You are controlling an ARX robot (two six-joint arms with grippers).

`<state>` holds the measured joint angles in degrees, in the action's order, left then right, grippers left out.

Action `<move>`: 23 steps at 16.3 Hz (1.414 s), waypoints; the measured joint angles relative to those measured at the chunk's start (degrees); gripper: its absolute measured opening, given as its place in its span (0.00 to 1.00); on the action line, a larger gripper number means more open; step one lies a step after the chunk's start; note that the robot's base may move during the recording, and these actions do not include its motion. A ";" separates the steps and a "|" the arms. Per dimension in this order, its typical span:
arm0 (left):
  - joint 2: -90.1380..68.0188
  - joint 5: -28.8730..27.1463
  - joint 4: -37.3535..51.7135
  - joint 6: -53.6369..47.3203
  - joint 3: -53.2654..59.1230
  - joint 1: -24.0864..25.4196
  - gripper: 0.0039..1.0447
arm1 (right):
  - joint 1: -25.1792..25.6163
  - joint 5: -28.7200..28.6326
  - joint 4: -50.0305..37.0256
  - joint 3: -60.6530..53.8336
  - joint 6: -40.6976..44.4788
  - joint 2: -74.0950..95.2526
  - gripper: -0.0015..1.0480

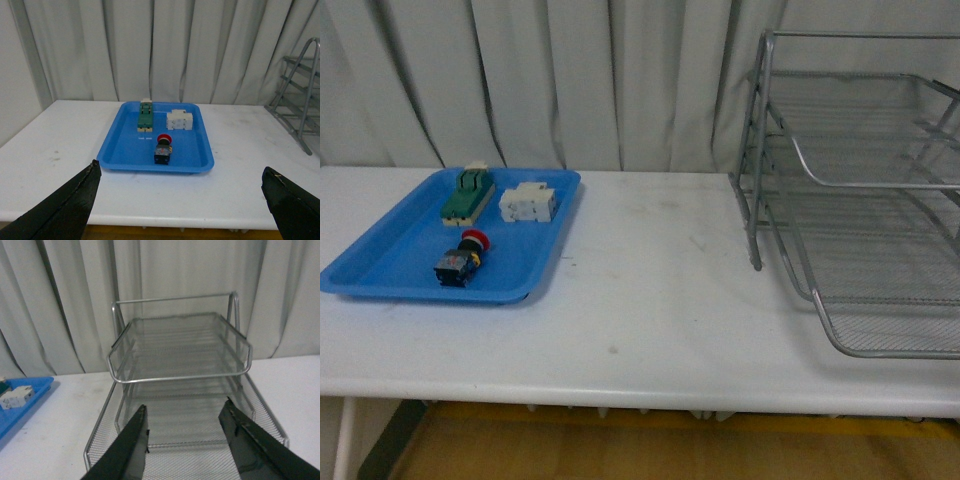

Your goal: Place button on rack with both arms

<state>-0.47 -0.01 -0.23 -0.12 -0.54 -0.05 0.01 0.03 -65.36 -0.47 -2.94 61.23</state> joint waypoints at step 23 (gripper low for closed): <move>0.00 0.02 0.00 0.00 0.00 0.00 0.94 | 0.00 -0.04 64.57 1.11 2.62 -61.05 0.02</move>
<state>-0.47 0.01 -0.23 -0.12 -0.54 -0.05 0.01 -0.01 -0.80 0.64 -0.32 0.19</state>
